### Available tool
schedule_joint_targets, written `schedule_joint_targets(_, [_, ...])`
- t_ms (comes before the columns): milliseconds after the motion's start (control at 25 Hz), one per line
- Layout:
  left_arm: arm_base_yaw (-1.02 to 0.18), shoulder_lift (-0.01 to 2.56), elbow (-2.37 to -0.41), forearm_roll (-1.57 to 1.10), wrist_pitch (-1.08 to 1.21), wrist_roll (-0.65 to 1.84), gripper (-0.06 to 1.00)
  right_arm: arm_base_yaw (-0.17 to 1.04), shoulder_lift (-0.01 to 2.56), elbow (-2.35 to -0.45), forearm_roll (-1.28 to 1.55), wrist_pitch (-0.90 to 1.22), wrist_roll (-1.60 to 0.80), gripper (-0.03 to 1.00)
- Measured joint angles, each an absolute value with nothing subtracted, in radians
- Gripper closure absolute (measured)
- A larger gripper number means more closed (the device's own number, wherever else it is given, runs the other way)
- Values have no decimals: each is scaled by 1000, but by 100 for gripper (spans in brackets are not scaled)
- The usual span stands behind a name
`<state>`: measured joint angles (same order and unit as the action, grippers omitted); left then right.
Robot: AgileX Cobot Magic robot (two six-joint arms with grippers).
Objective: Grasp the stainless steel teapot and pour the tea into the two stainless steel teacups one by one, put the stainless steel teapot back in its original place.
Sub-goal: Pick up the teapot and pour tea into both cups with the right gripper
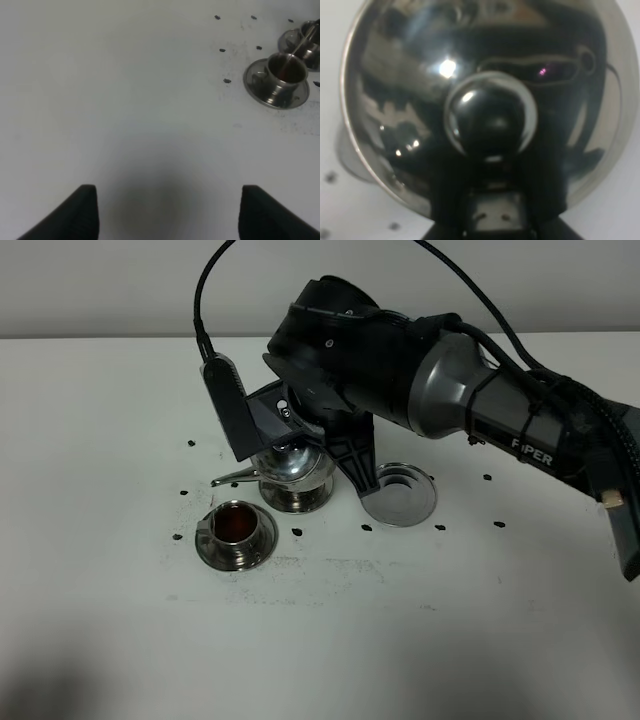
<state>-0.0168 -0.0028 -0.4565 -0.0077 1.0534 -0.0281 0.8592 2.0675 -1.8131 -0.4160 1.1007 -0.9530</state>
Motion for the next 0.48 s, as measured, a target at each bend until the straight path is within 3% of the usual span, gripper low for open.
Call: schedule_joint_targets(480, [-17,-3,-456,-8,1053,-28,37,854,1919,-1626,-160,1020,-760,79])
